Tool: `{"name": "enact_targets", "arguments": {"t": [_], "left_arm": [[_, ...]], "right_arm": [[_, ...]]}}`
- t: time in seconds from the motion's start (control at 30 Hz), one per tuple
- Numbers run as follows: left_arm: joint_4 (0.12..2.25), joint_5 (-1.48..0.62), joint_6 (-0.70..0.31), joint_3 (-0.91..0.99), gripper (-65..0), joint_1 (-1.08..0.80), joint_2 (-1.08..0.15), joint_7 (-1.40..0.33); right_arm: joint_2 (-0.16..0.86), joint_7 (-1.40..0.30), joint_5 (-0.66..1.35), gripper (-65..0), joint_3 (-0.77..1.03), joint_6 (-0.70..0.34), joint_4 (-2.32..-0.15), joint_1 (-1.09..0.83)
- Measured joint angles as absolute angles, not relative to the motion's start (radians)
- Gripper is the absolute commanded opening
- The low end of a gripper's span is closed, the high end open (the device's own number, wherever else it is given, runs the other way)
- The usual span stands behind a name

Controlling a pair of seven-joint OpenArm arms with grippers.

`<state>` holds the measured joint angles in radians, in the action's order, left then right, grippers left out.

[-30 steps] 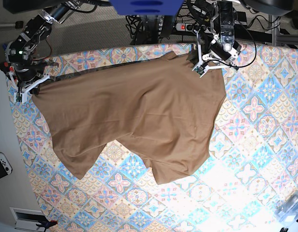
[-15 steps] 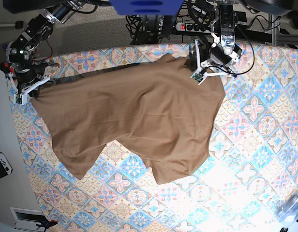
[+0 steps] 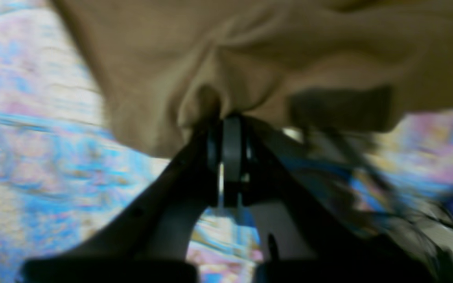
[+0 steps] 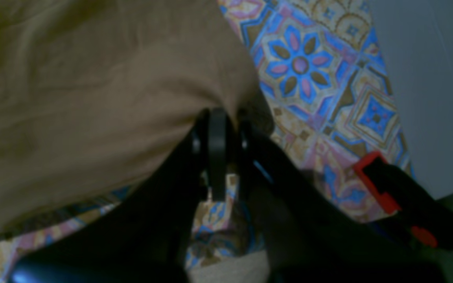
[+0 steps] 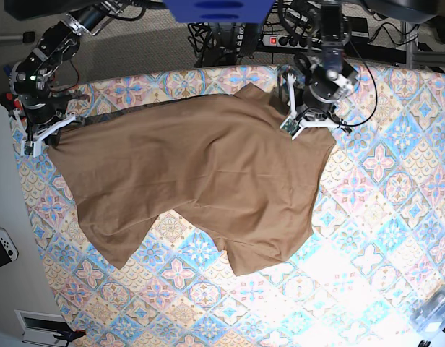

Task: Layout the t-shirt on the table in an organized manner, then fold the t-shirt properly
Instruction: 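Pull the held shirt edge toward the shirt's middle with both grippers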

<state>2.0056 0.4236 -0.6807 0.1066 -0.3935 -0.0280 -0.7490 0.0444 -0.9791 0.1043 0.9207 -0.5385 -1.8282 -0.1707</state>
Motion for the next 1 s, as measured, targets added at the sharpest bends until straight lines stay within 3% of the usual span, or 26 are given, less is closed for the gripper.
{"name": "enact_targets", "arguments": {"t": [0.17, 0.27, 0.5, 0.67, 1.0], "left_arm": [[2.005, 0.759, -0.684, 0.15, -65.0, -0.4, 0.147, -0.468], [2.004, 0.794, -0.696, 0.182, -65.0, -0.39, 0.153, -0.348], [2.003, 0.738, -0.689, 0.223, -65.0, -0.297, 0.155, -0.496], [2.002, 0.73, -0.686, 0.226, -65.0, -0.207, 0.155, -0.68], [1.998, 0.719, -0.688, 0.226, -65.0, -0.112, 0.155, -0.869]], "right_arm": [[0.044, -0.98, 0.104, -65.0, 0.919, -0.538, -1.823, -0.169], [0.049, -0.982, 0.1, -65.0, 0.881, -0.538, -1.822, -0.17], [0.045, -0.958, 0.093, -65.0, 0.854, -0.538, -1.779, -0.14], [0.051, -0.838, 0.113, -65.0, 0.846, -0.54, -1.721, -0.043], [0.05, -0.857, 0.102, -65.0, 0.847, -0.539, -1.655, -0.05]]}}
